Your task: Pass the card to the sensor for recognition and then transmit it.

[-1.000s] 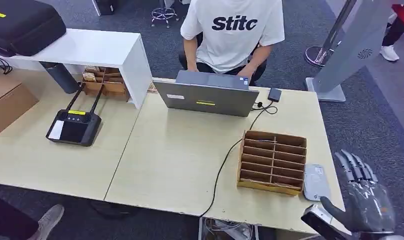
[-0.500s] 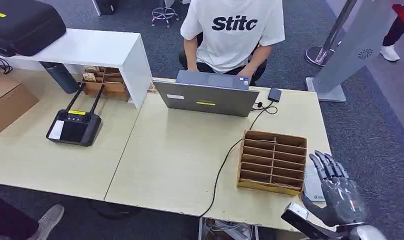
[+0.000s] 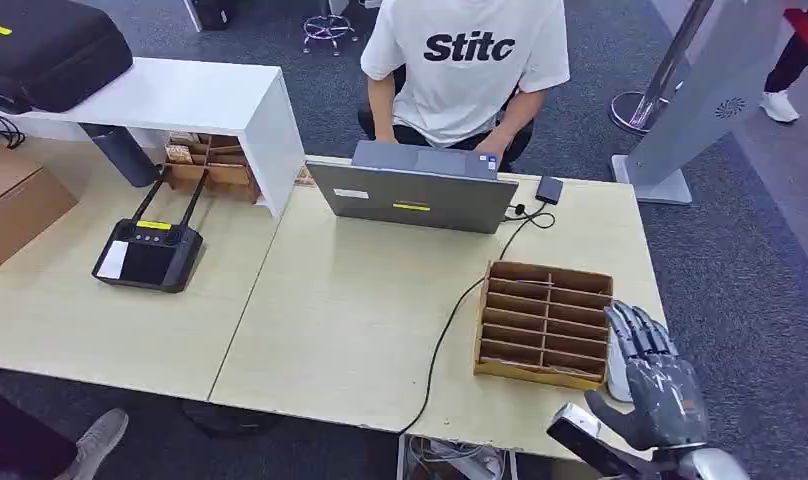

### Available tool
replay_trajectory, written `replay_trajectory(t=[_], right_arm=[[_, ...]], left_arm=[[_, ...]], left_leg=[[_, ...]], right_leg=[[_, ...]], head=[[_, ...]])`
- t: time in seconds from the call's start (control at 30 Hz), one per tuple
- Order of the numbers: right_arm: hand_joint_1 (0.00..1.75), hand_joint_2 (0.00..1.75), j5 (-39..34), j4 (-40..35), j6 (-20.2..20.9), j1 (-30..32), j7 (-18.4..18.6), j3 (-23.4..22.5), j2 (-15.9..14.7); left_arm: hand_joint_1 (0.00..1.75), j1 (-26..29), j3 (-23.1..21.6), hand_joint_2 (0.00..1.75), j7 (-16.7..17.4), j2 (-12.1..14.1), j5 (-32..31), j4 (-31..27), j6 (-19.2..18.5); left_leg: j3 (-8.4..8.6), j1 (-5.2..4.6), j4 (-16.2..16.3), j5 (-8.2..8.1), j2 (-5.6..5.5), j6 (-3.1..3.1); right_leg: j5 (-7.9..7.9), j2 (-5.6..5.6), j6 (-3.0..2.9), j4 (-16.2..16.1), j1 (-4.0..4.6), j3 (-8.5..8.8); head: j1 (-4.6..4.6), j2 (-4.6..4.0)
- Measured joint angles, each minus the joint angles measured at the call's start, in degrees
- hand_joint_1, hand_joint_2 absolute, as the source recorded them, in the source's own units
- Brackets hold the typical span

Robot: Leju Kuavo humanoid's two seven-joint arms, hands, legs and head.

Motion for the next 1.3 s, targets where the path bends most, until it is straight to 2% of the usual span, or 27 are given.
replay_trajectory(t=[1.03, 1.3], right_arm=[[0.00, 1.75, -3.8, 4.9, -2.6, -0.3, 0.1, 3.0, 4.1], [0.00, 1.75, -5.7, 7.8, -5.1, -1.5, -0.8, 3.1, 6.3]], left_arm=[[0.00, 0.0, 0.0, 1.75, 0.0, 0.0, -0.3, 0.0, -0.1], [0.00, -0.3, 0.5, 1.75, -1.0, 0.0, -1.8, 0.3, -0.6]], left_leg=[[-0.01, 0.00, 0.0, 0.00, 0.00, 0.00], [0.00, 0.00, 0.0, 0.00, 0.01, 0.00]], right_leg=[[0.00, 0.00, 0.00, 0.0, 0.00, 0.00], [0.00, 0.01, 0.00, 0.0, 0.00, 0.00]], head=[[0.00, 0.00], [0.00, 0.00]])
